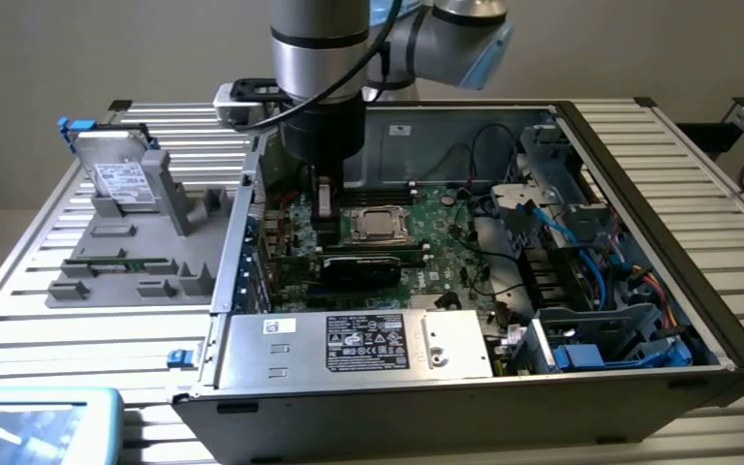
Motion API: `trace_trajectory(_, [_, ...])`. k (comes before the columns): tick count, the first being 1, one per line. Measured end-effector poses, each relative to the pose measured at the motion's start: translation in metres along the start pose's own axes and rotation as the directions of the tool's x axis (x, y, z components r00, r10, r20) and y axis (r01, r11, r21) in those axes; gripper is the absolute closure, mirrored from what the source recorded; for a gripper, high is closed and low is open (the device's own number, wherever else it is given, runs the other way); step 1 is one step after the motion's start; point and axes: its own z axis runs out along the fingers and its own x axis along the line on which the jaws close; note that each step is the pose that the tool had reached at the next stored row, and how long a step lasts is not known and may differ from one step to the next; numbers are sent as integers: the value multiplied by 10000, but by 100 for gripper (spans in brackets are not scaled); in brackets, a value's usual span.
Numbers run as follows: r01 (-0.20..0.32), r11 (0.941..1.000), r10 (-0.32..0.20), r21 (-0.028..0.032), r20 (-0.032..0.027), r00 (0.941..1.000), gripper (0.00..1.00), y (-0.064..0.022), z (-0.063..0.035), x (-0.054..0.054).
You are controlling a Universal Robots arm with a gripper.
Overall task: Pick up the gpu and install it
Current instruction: 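Press down on the gpu until it lock into place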
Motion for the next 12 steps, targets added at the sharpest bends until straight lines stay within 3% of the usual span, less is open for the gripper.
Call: trace_trajectory(12, [-3, 10000, 3, 52, -5, 10000, 88, 63, 220, -16])
